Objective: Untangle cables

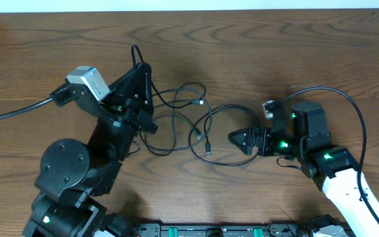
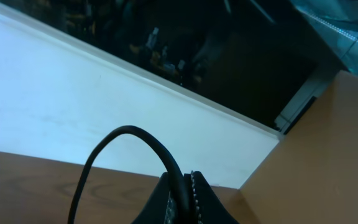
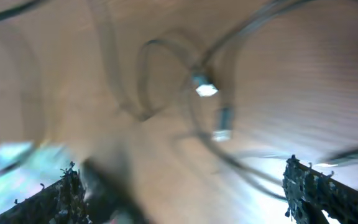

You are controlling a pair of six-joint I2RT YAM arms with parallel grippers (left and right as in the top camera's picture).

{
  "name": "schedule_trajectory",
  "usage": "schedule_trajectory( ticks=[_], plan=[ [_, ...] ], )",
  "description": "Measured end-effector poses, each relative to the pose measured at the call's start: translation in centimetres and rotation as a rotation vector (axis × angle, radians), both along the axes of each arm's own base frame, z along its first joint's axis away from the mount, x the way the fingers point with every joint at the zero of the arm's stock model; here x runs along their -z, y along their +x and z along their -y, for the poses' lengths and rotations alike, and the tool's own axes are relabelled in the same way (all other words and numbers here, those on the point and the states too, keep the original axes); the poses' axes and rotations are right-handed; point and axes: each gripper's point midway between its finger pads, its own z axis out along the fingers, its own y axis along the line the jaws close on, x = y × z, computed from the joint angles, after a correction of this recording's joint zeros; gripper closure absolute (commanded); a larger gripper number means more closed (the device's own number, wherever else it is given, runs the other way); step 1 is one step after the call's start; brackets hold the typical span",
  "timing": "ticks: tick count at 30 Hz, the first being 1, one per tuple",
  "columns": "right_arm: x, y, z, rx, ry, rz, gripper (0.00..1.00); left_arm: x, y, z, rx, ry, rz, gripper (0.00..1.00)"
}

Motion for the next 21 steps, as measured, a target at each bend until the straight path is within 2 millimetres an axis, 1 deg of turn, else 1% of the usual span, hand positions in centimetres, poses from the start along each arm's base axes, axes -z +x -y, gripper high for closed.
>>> schedule_trajectory(
  ticks=[2, 4, 8, 10, 12, 14, 15, 16, 17, 19, 21],
  plan=[
    [-0.8, -0.8, -0.9, -0.067, 0.052, 0.009, 0.01, 0.3, 0.2, 0.0, -0.003, 0.006, -0.009, 0.92],
    [-1.8, -1.3, -1.6, -0.124, 0.099, 0.043, 0.01, 0.5, 0.2, 0.0, -0.003, 0.01, -0.015, 0.92],
    [-4.3, -0.4, -3.0, -0.182, 0.165, 0.19, 0.01, 0.5, 0.2, 0.0, -0.003, 0.009, -0.016, 0.92],
    [-5.3, 0.2, -3.8, -0.171, 0.175, 0.242, 0.01, 0.5, 0.2, 0.0, -0.003, 0.008, -0.017, 0.93],
    [-5.4, 0.8, -4.3, -0.131, 0.156, 0.255, 0.01, 0.5, 0.2, 0.1, -0.002, 0.006, -0.018, 0.93],
    [-4.8, 1.8, -4.8, -0.061, 0.112, 0.259, 0.01, 0.5, 0.2, 0.1, -0.002, 0.004, -0.019, 0.92],
    [-4.6, 2.0, -4.9, -0.049, 0.104, 0.258, 0.02, 0.5, 0.2, 0.1, -0.002, 0.002, -0.02, 0.93],
    [-4.4, 2.4, -5.2, -0.029, 0.091, 0.265, 0.07, 0.5, 0.2, 0.1, -0.002, 0.002, -0.019, 0.92],
    [-4.3, 2.9, -5.8, -0.016, 0.086, 0.28, 0.19, 0.5, 0.2, 0.1, -0.002, 0.002, -0.019, 0.92],
    [-4.0, 3.3, -7.0, -0.008, 0.085, 0.298, 0.52, 0.5, 0.2, 0.1, -0.002, 0.002, -0.019, 0.93],
    [-3.4, 3.5, -8.6, -0.017, 0.081, 0.317, 0.69, 0.5, 0.2, 0.1, -0.002, 0.002, -0.019, 0.93]
  ],
)
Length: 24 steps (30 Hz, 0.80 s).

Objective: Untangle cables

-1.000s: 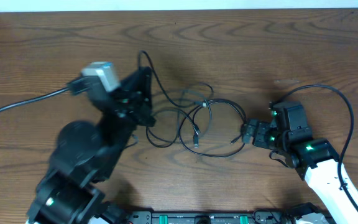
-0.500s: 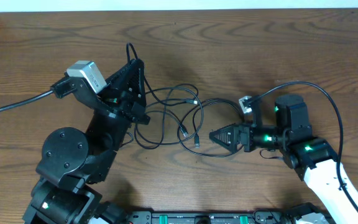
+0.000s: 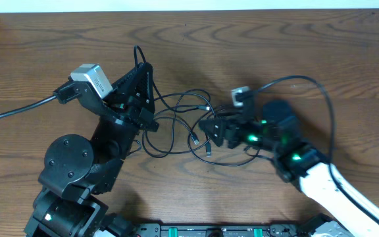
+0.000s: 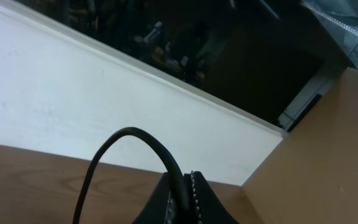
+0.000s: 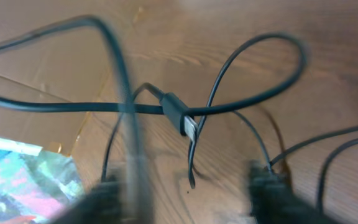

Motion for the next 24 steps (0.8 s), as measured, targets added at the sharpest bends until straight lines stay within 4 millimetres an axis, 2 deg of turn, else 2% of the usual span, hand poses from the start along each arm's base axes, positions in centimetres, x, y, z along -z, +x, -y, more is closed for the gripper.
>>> schedule_trajectory(
  ticks=[2, 3, 7, 11, 15, 18, 19, 21, 24],
  plan=[
    [1.6, 0.1, -0.9, 0.013, -0.035, -0.014, 0.91, 0.1, 0.0, 0.0, 0.0, 0.001, -0.002, 0.93],
    [2.4, 0.3, -1.0, 0.027, -0.053, -0.029, 0.99, 0.1, 0.0, 0.0, 0.0, 0.002, -0.004, 0.92],
    [5.2, 2.2, -0.3, 0.12, -0.149, -0.009, 0.99, 0.8, 0.0, 0.0, 0.0, 0.017, -0.028, 0.92],
    [4.6, 4.5, 1.0, 0.197, -0.191, 0.083, 0.99, 1.8, 0.0, 0.0, 0.0, 0.039, -0.062, 0.92],
    [1.4, 7.8, 2.6, 0.279, -0.202, 0.179, 0.99, 3.1, 0.0, 0.0, 0.0, 0.065, -0.108, 0.93],
    [-3.6, 11.2, 4.4, 0.357, -0.185, 0.261, 0.99, 4.4, -0.1, -0.1, 0.0, 0.094, -0.153, 0.92],
    [-4.4, 11.7, 4.6, 0.368, -0.179, 0.276, 0.99, 4.6, -0.1, -0.1, 0.001, 0.099, -0.161, 0.92],
    [-7.4, 13.2, 5.8, 0.397, -0.181, 0.322, 0.99, 5.3, -0.2, -0.1, 0.001, 0.113, -0.185, 0.92],
    [-10.7, 14.1, 6.6, 0.404, -0.203, 0.367, 0.99, 6.4, -0.3, -0.2, 0.0, 0.141, -0.226, 0.92]
  ],
)
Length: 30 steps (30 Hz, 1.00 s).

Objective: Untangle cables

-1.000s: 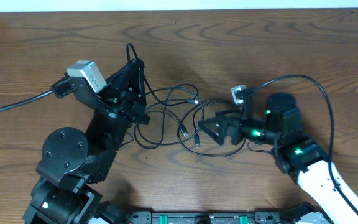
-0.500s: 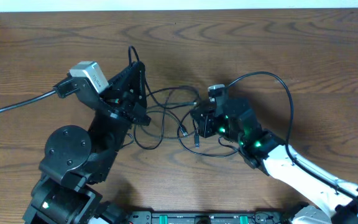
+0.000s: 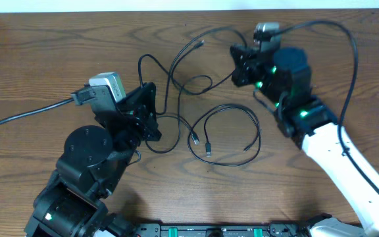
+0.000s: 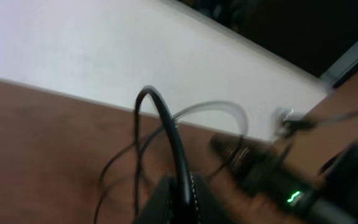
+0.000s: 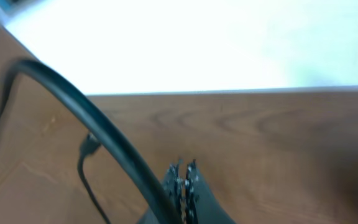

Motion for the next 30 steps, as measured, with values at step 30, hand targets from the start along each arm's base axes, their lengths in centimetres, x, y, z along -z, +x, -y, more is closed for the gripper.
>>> schedule_trajectory(
  ticks=[30],
  plan=[
    [7.3, -11.3, -1.0, -0.406, -0.346, -0.531, 0.99, 19.9, 4.6, 3.9, 0.069, 0.408, -0.613, 0.66]
  ],
)
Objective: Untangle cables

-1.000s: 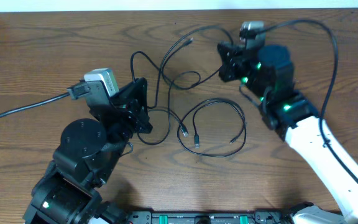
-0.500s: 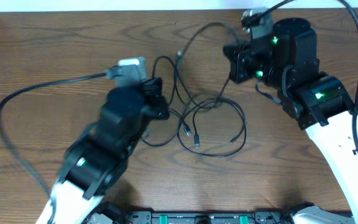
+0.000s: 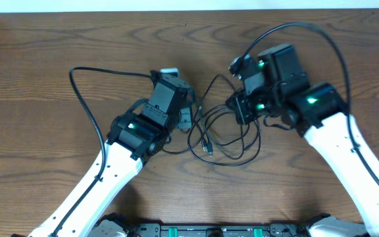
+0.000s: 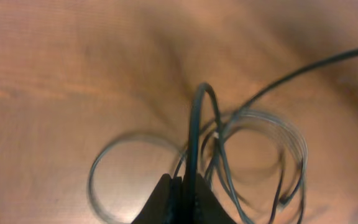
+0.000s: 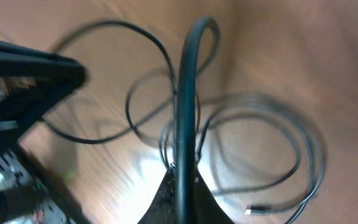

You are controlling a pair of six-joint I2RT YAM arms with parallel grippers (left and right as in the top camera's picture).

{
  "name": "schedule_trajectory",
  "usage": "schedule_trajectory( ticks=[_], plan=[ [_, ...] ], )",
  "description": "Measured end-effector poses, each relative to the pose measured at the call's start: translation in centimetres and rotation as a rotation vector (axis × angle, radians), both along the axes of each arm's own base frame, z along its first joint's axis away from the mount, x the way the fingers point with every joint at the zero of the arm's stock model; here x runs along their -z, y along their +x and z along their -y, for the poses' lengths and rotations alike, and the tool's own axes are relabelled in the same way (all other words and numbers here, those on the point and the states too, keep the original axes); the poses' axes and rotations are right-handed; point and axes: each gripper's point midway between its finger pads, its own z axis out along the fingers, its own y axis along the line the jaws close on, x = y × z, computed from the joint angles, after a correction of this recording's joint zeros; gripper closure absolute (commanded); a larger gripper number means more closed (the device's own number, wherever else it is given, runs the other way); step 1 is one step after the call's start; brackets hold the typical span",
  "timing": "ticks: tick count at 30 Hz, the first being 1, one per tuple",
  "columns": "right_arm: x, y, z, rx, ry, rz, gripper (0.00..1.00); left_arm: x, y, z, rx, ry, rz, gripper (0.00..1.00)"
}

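Several thin black cables [image 3: 224, 135] lie in overlapping loops on the wooden table, two plug ends [image 3: 207, 146] near the middle. My left gripper [image 3: 188, 116] points down at the tangle's left side; in the left wrist view this gripper [image 4: 184, 184] is shut on a black cable [image 4: 195, 124] rising from its jaws. At the tangle's upper right, my right gripper [image 3: 237, 108] is also shut on a black cable [image 5: 186, 93], seen at its jaws [image 5: 182, 177] in the right wrist view, with blurred loops [image 5: 272, 143] below.
The brown wooden table [image 3: 45, 158] ends at a white wall strip [image 3: 176, 5] along the far edge. My arms' own thick camera leads arc over the table at the left [image 3: 77, 92] and at the upper right [image 3: 321, 39]. Electronics line the front edge [image 3: 209, 230].
The left gripper has moved right and now points down at the tangle. The right gripper has come down from the far edge to the tangle's upper right. The cables lie more bunched.
At first my left gripper held a cable raised at the left while the right gripper stood open by the loops. Then the right gripper was in the tangle. Later it was shut on a cable near the far edge. Now both hold cables over the middle.
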Motion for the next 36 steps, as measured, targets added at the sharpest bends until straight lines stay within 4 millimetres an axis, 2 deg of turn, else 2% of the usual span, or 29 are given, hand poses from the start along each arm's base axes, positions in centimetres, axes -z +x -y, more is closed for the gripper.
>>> schedule_trajectory(
  ticks=[1, 3, 4, 6, 9, 12, 15, 16, 18, 19, 20, 22, 23, 29, 36],
  plan=[
    [1.2, -0.3, 0.0, -0.006, -0.015, -0.029, 0.99, 0.5, -0.6, -0.1, 0.004, 0.007, -0.033, 0.53],
    [3.5, -0.9, 0.1, -0.014, -0.039, -0.089, 0.99, 1.1, -1.5, -0.4, 0.009, 0.016, -0.08, 0.18],
    [4.5, -1.2, 0.2, -0.018, -0.049, -0.118, 0.99, 1.3, -1.8, -0.5, 0.005, 0.016, -0.097, 0.11],
    [5.7, -1.5, 0.1, -0.025, -0.054, -0.142, 0.99, 1.8, -2.5, -0.9, 0.003, 0.035, -0.129, 0.05],
    [6.6, -1.6, -0.6, -0.053, -0.053, -0.134, 0.97, 2.1, -2.9, -1.5, -0.009, 0.056, -0.151, 0.04],
    [7.6, -2.3, -2.3, -0.108, -0.044, -0.114, 0.96, 2.1, -2.5, -2.4, -0.048, 0.053, -0.152, 0.03],
    [9.5, -3.2, -3.8, -0.159, -0.057, -0.114, 0.86, 1.6, -1.9, -4.1, -0.129, 0.031, -0.14, 0.03],
    [10.4, -3.6, -4.2, -0.174, -0.071, -0.124, 0.8, 1.3, -1.8, -4.8, -0.158, 0.021, -0.133, 0.03],
    [12.5, -4.3, -4.7, -0.197, -0.112, -0.149, 0.61, 0.4, -1.5, -6.1, -0.209, -0.001, -0.11, 0.03],
    [14.2, -5.0, -4.9, -0.222, -0.155, -0.171, 0.44, 0.0, -1.4, -6.8, -0.233, -0.012, -0.096, 0.02],
    [14.9, -5.2, -4.9, -0.219, -0.171, -0.188, 0.37, -0.5, -1.4, -7.4, -0.253, -0.024, -0.081, 0.03],
    [16.6, -5.8, -5.1, -0.234, -0.215, -0.206, 0.12, -1.4, -1.4, -8.3, -0.285, -0.043, -0.053, 0.03],
    [17.2, -6.0, -5.2, -0.245, -0.232, -0.209, 0.05, -1.9, -1.5, -8.7, -0.299, -0.053, -0.04, 0.03],
    [19.5, -6.6, -5.8, -0.261, -0.348, -0.168, 0.07, -2.7, -1.7, -9.2, -0.315, -0.071, -0.014, 0.03],
    [21.4, -6.5, -5.6, -0.246, -0.432, -0.147, 0.3, -2.7, -1.7, -9.2, -0.315, -0.071, -0.015, 0.03]
  ],
)
